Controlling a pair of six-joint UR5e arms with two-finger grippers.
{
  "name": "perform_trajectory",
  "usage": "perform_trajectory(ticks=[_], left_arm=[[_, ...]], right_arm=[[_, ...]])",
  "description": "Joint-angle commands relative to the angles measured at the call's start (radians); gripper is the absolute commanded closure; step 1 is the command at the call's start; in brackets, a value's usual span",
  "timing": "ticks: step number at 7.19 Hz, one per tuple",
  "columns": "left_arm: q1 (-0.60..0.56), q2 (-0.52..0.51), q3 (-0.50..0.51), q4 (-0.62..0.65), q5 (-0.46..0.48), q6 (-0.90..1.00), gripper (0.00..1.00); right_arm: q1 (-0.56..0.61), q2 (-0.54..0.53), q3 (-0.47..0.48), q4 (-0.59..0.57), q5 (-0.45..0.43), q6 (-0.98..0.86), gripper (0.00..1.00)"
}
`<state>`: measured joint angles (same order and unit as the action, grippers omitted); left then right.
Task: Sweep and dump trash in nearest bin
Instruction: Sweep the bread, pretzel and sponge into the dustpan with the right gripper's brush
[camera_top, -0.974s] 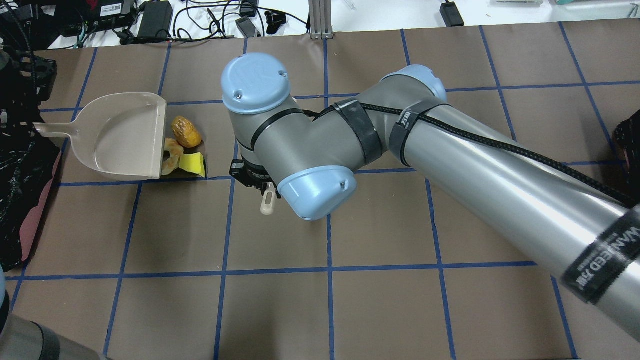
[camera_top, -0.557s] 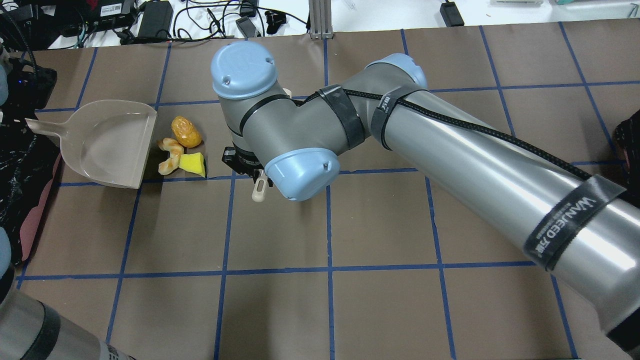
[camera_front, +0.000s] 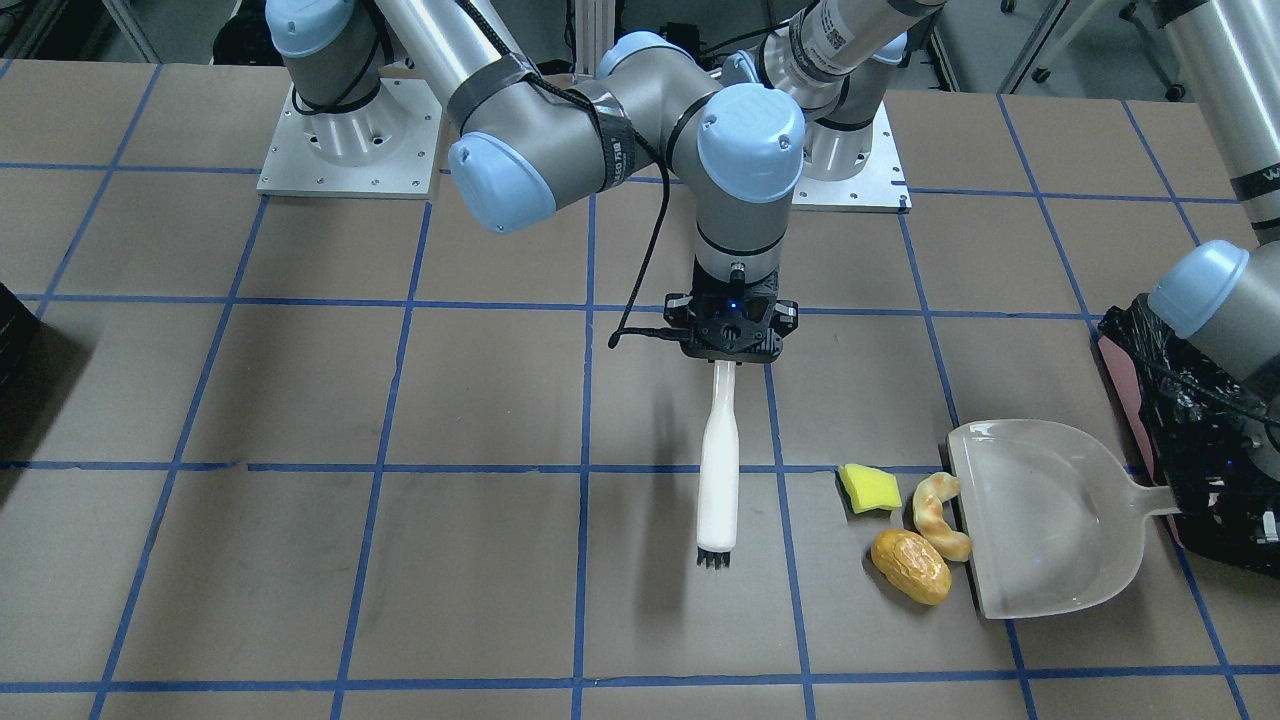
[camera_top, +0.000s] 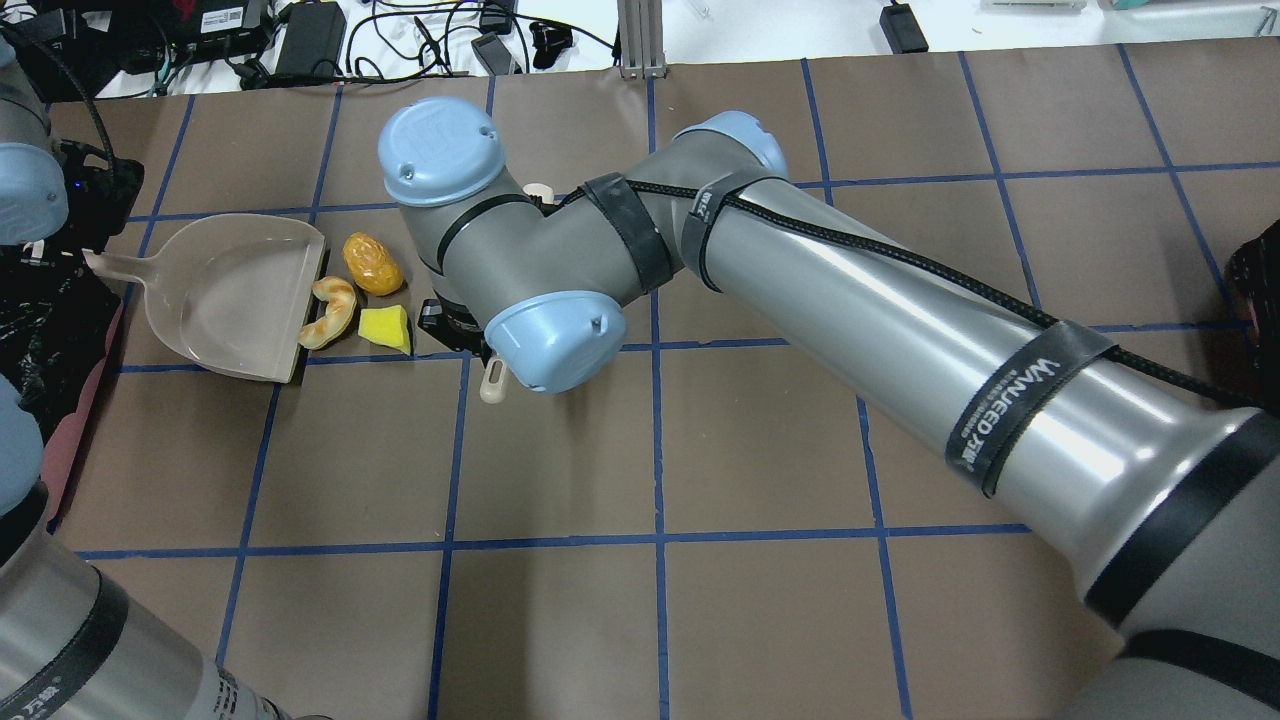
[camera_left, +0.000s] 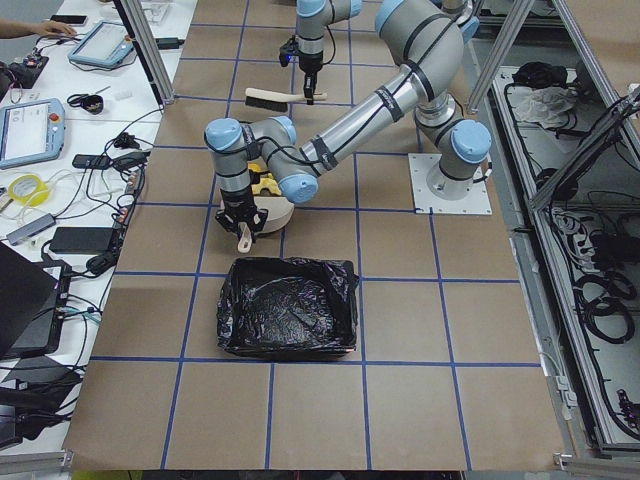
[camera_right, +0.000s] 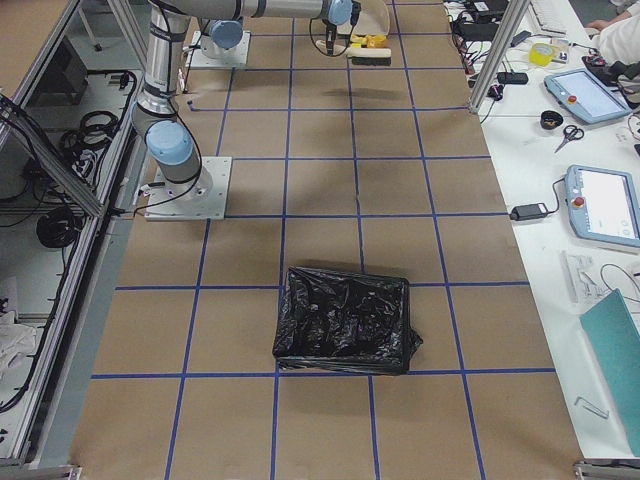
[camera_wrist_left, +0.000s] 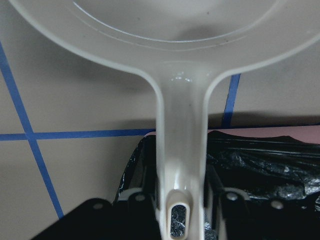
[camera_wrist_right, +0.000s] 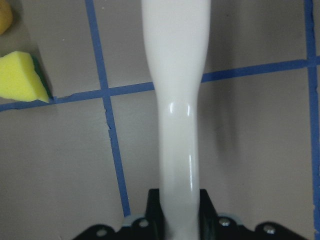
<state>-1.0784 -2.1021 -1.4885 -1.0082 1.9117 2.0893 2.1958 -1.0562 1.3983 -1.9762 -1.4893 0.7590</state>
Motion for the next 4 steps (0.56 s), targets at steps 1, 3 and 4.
perform_trajectory(ticks=[1,3,4], left_arm=[[0.000,-0.015,-0.001,0.010,0.001,-0.002,1.00],[0.000,-0.018,-0.001,0.011,0.000,-0.003,1.00],[0.000,-0.024,-0.001,0.011,0.000,-0.005,1.00]], right_arm=[[0.044,0.073,-0.056,-0.003,0.001,0.000,1.00],[0.064,0.109,-0.077,-0.004,0.023,0.048,1.00],[0.073,0.137,-0.106,-0.007,0.053,0.063,1.00]])
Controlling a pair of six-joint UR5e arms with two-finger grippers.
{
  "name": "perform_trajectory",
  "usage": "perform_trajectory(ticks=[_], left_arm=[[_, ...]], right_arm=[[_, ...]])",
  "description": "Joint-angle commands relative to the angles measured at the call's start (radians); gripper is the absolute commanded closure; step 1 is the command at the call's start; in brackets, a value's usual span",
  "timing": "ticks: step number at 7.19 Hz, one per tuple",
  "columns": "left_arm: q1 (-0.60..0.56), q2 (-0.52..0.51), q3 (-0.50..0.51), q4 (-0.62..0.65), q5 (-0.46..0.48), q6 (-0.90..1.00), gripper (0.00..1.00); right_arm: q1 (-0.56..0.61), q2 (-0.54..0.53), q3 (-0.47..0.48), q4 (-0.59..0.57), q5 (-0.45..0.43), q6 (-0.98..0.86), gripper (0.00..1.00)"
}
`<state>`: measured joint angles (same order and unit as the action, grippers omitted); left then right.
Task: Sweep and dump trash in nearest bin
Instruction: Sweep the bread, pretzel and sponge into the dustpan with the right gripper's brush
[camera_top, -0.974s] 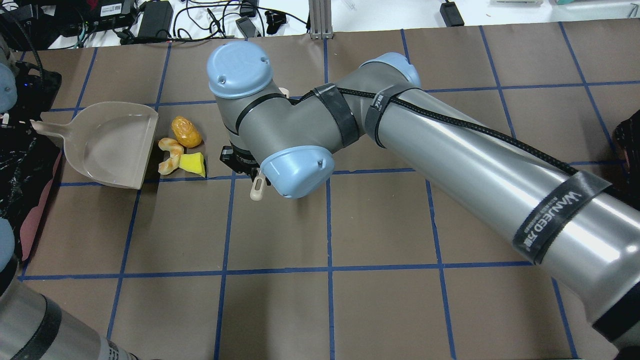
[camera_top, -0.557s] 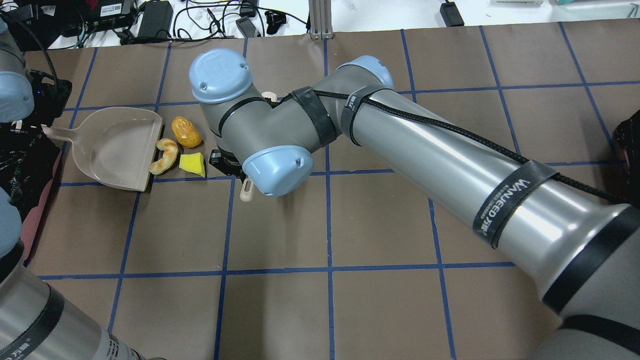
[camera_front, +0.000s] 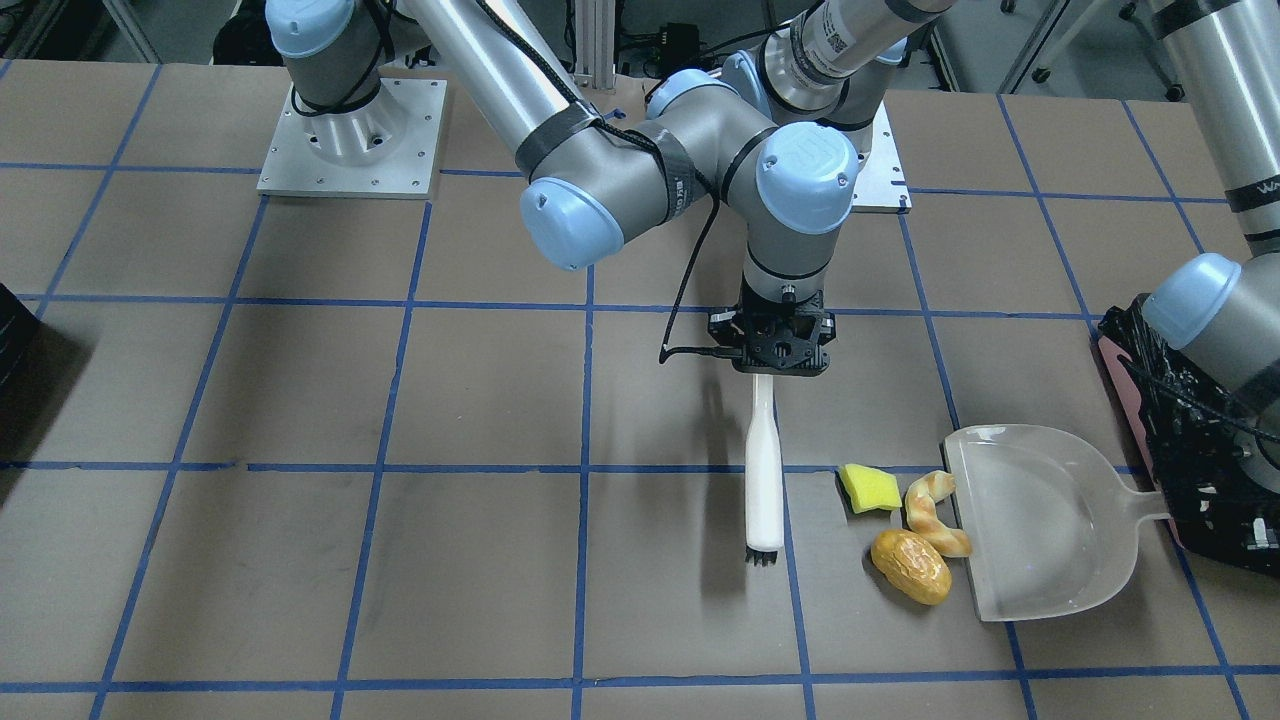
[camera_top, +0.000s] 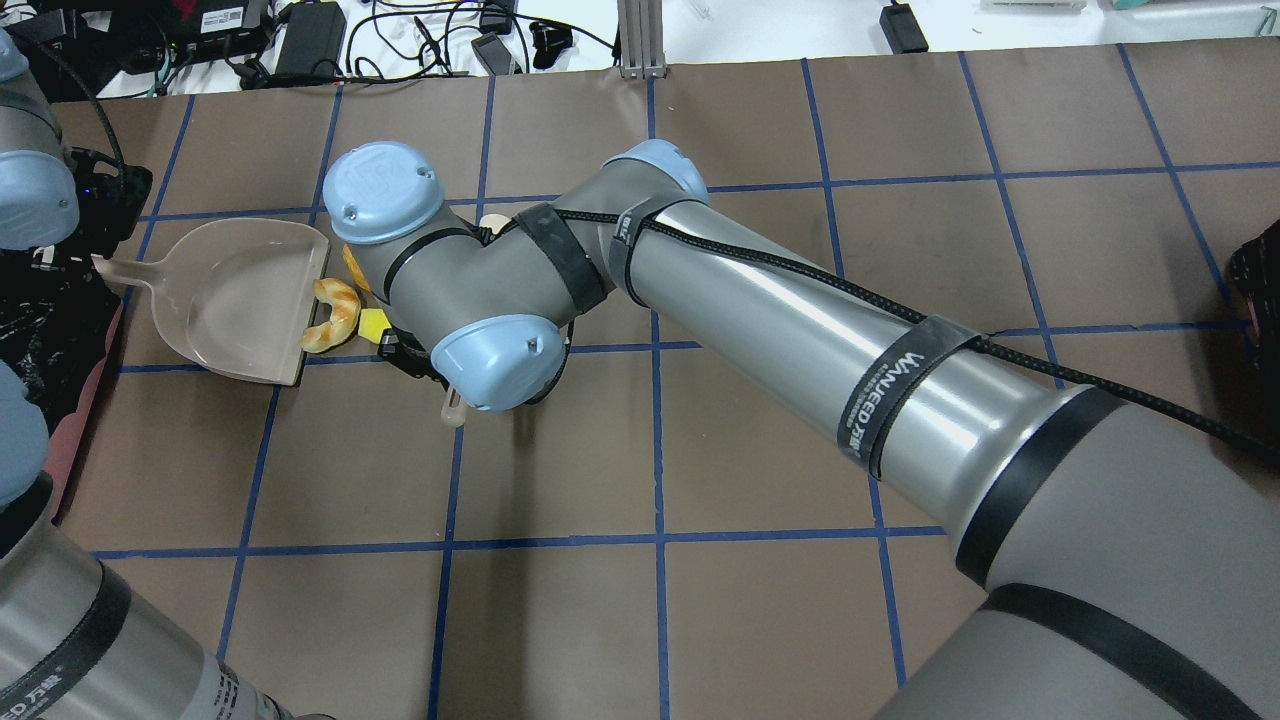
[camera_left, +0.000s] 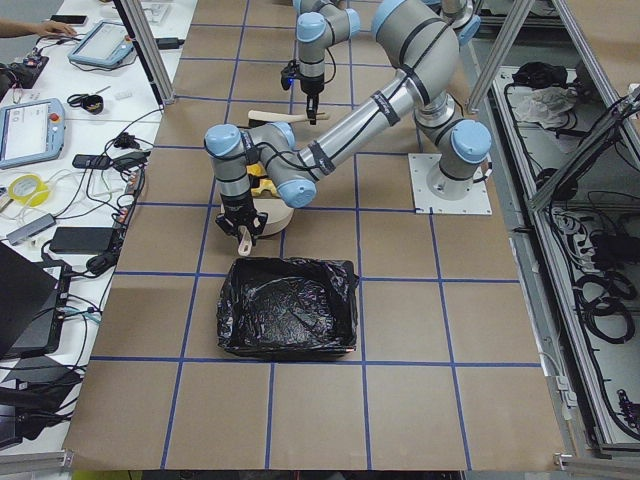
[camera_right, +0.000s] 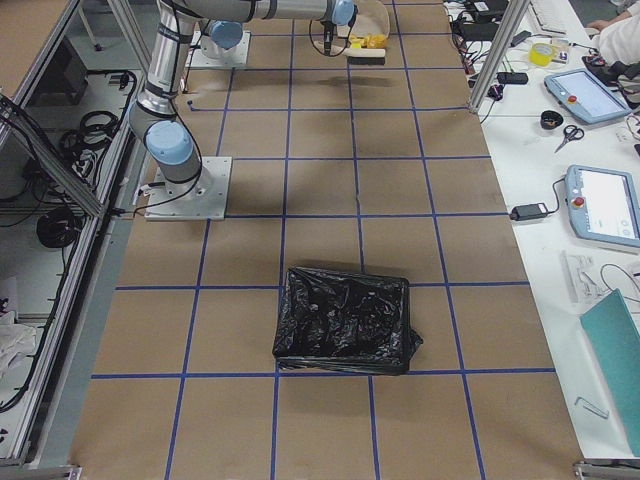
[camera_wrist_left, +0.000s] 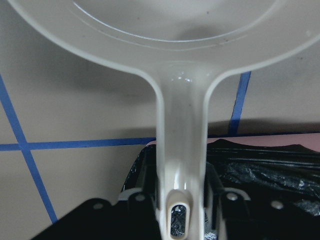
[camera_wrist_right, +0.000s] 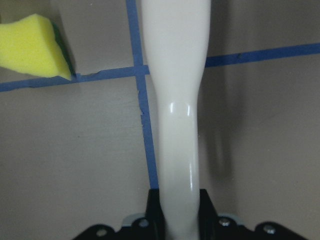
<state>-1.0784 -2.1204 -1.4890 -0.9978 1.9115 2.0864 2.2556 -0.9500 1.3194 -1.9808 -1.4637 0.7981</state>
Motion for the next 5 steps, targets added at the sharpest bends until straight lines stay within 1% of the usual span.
perform_trajectory(ticks=[1,3,5], left_arm=[[0.000,-0.010,0.001,0.002,0.001,-0.003,1.00],[0.000,-0.012,0.003,0.002,0.000,-0.008,1.00],[0.000,-0.026,0.004,0.030,0.000,-0.008,1.00]], right_arm=[[0.015,0.065,-0.076,-0.001,0.031,0.024,1.00],[0.045,0.143,-0.165,-0.001,0.031,0.064,1.00],[0.053,0.192,-0.215,-0.004,0.058,0.076,1.00]])
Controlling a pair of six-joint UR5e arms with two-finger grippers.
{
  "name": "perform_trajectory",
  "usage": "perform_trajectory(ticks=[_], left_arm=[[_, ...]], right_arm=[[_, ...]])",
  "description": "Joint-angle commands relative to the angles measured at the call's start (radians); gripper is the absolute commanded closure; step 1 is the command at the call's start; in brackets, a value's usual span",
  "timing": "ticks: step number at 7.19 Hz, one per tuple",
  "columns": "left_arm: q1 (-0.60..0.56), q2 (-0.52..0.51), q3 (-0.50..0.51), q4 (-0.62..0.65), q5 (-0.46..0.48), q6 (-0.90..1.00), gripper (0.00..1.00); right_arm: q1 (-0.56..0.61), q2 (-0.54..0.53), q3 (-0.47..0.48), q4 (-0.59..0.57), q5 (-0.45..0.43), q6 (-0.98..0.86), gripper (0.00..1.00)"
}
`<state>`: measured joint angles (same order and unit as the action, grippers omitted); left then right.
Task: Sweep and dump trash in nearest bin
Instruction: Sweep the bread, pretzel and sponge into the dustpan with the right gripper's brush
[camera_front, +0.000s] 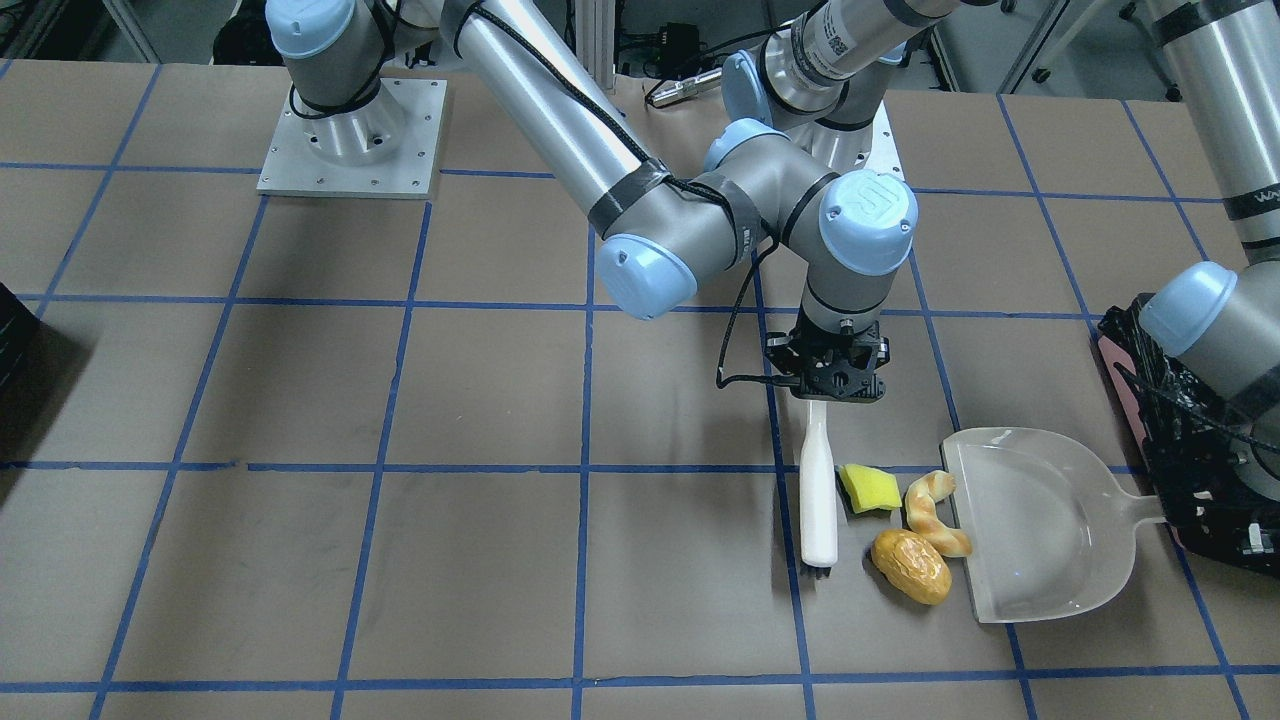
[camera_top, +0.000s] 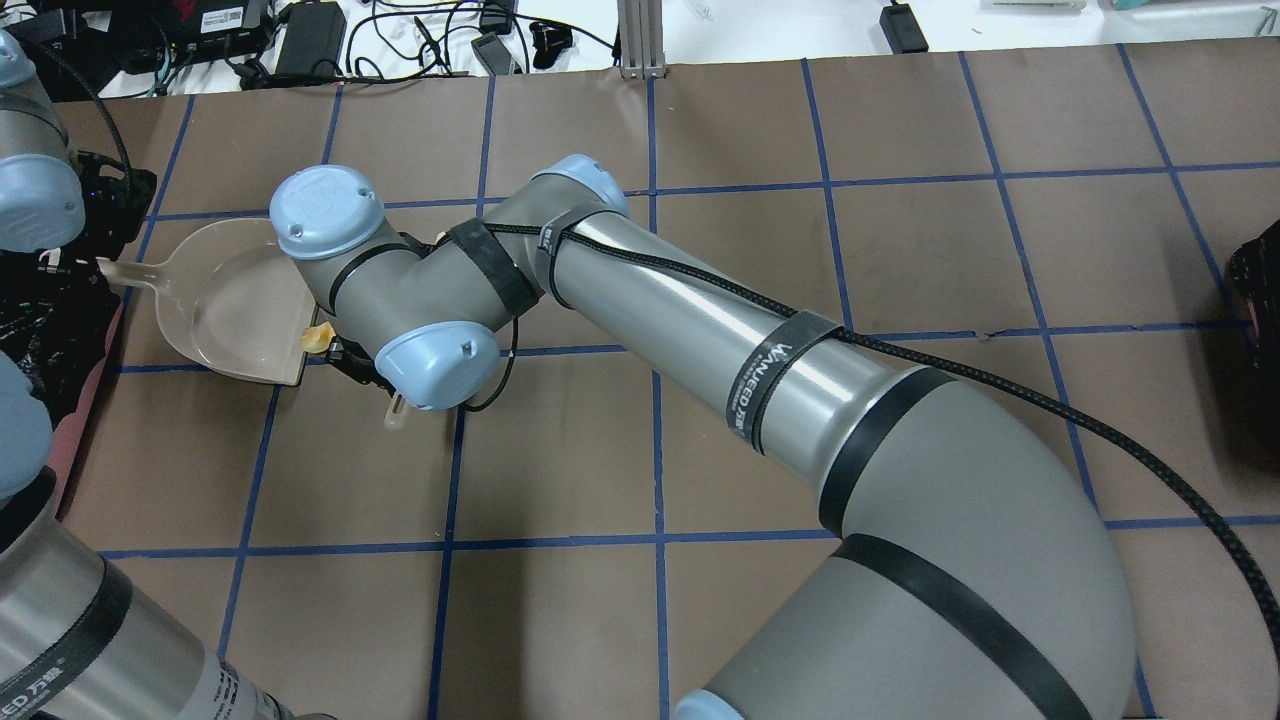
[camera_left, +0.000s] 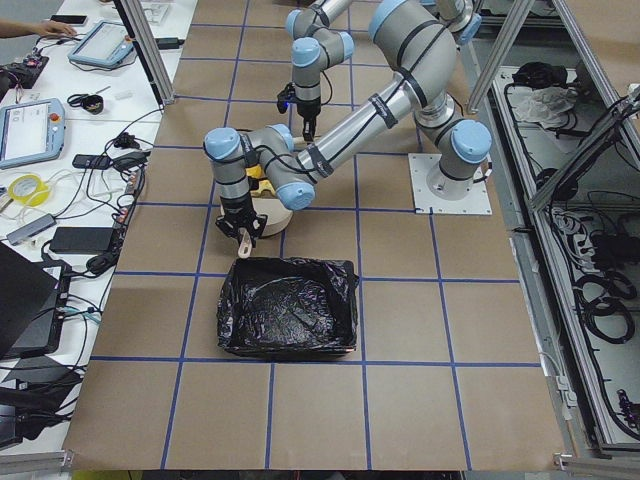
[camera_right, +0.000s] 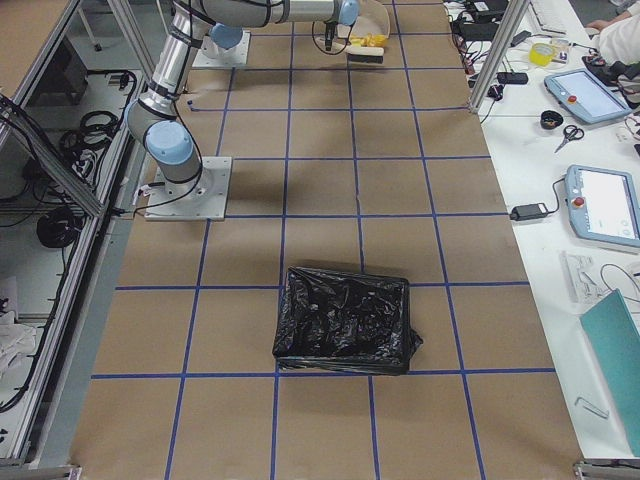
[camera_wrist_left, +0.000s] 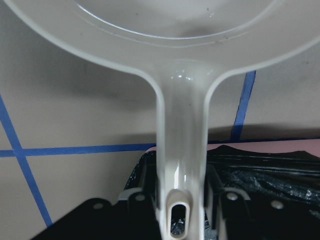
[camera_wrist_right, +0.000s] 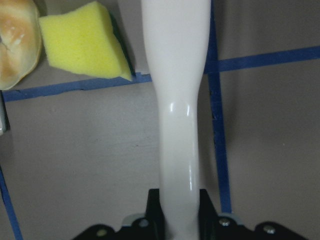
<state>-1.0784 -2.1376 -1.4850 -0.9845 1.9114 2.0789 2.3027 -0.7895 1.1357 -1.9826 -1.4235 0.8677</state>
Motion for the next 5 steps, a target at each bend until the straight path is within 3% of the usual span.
perform_trajectory(ticks=[1,5], left_arm=[[0.000,-0.013,0.002,0.017,0.000,-0.002,1.00],[0.000,-0.015,0.000,0.017,0.000,-0.002,1.00]], right_arm=[[0.011,0.048,-0.056,-0.005,0.021,0.025,1.00],[0.050,0.169,-0.209,-0.013,0.081,0.106,1.00]])
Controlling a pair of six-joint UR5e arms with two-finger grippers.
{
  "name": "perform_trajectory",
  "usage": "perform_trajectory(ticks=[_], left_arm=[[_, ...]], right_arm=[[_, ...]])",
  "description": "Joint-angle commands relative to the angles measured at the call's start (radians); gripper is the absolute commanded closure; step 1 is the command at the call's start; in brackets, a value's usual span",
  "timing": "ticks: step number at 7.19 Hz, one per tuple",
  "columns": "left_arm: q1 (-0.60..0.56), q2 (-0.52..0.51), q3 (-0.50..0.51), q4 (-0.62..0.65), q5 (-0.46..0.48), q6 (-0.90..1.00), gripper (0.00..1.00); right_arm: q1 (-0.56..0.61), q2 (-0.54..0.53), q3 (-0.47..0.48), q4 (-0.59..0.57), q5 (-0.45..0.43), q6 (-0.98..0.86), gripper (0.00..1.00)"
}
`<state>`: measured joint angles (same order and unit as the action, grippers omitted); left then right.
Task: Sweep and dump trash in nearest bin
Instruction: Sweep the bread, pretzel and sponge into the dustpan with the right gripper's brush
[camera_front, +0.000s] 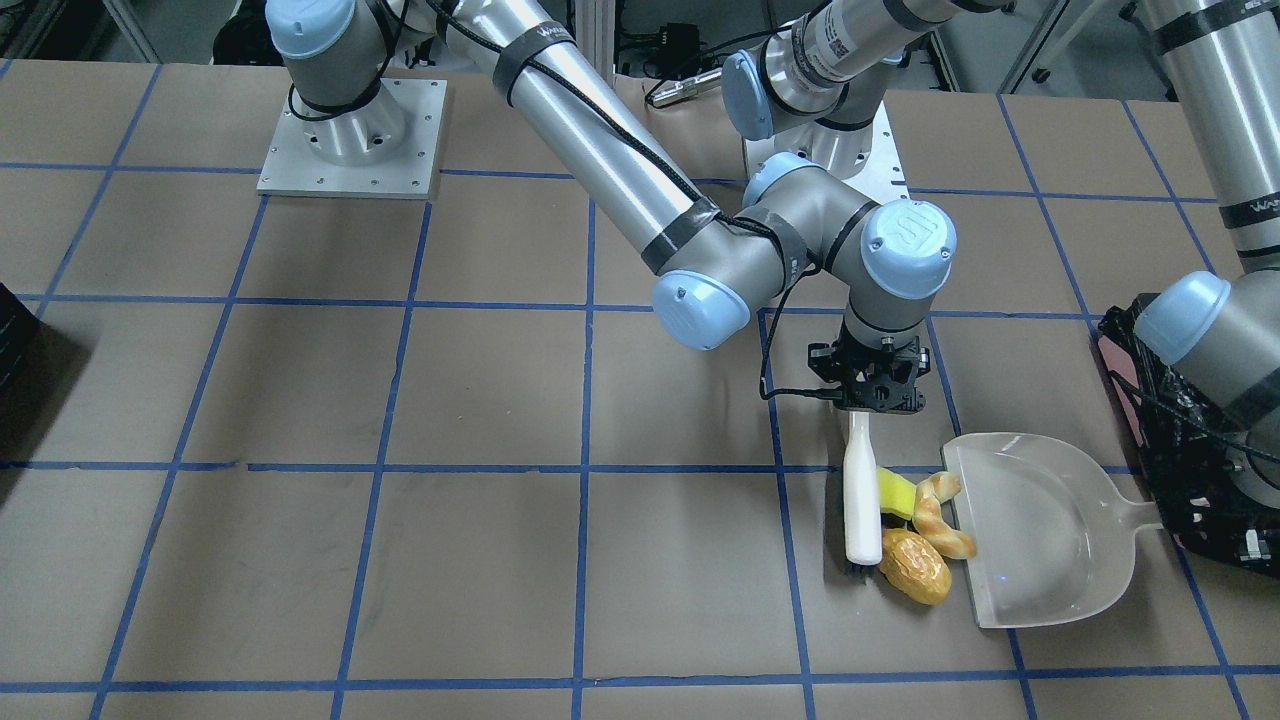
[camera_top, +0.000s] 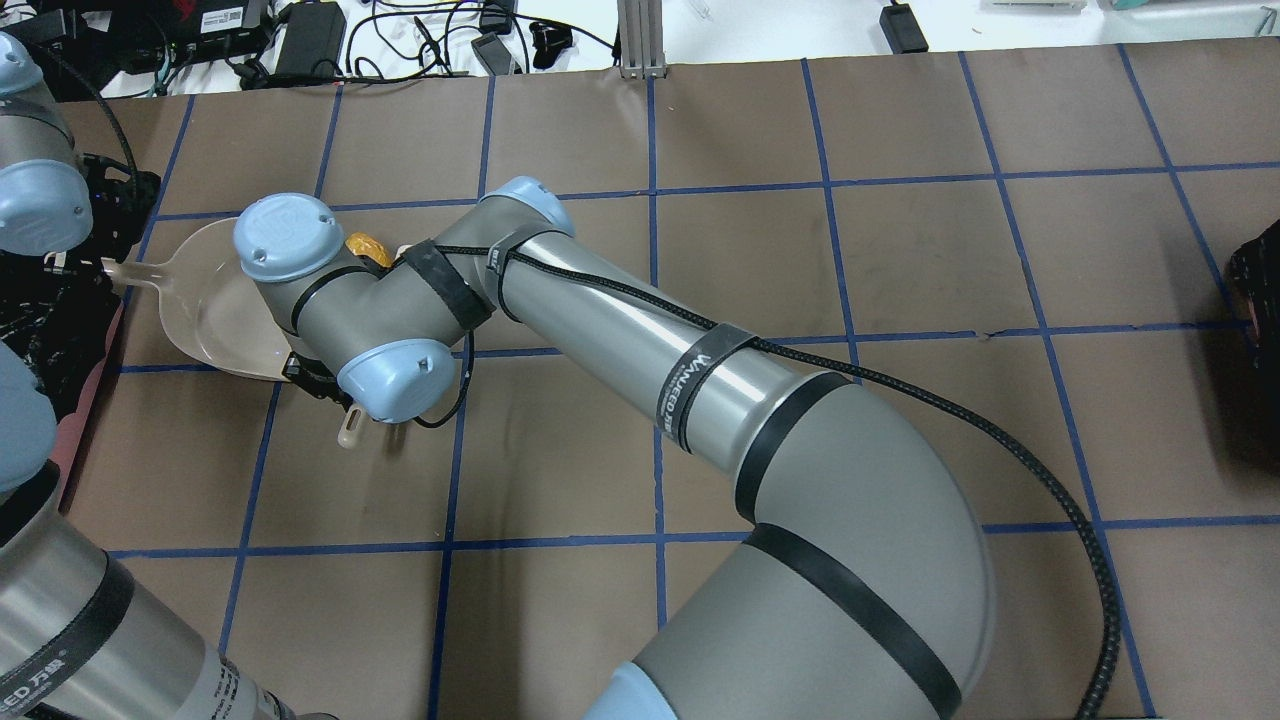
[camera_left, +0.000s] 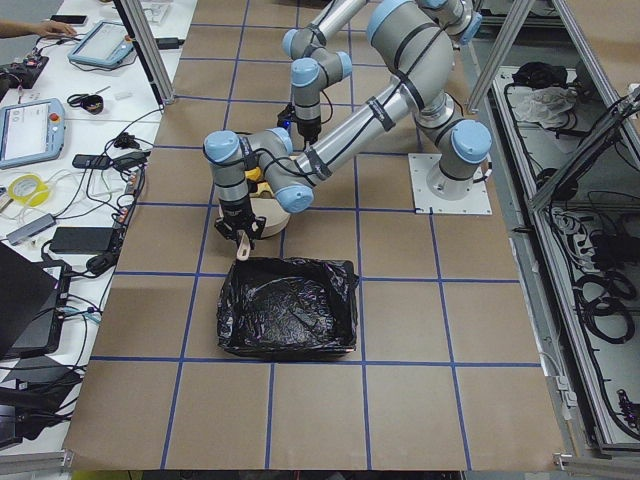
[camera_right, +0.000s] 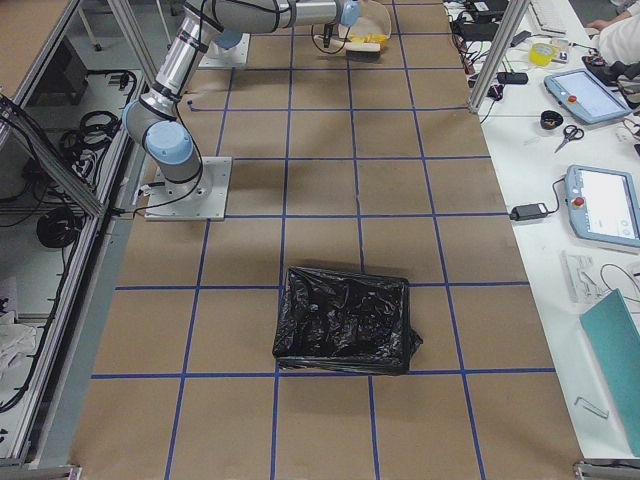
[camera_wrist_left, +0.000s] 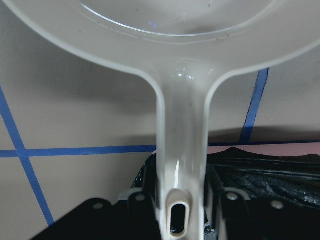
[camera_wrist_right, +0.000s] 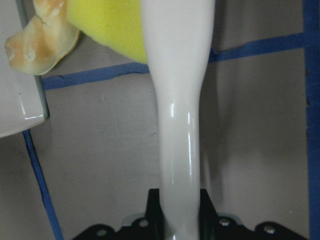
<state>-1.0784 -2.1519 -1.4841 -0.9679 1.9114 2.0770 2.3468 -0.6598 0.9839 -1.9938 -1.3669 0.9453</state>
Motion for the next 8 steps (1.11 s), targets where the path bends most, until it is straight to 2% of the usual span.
perform_trajectory(ticks=[1,4,8], left_arm=[[0.000,0.000,-0.001,0.000,0.000,0.000,1.00],[0.000,0.000,-0.001,0.000,0.000,0.002,1.00],[0.000,0.000,-0.001,0.000,0.000,0.002,1.00]], right_arm=[[0.015,0.063,-0.094,-0.002,0.029,0.035,1.00],[0.022,0.075,-0.129,-0.011,0.116,0.064,1.00],[0.036,0.124,-0.131,-0.190,0.222,0.070,1.00]])
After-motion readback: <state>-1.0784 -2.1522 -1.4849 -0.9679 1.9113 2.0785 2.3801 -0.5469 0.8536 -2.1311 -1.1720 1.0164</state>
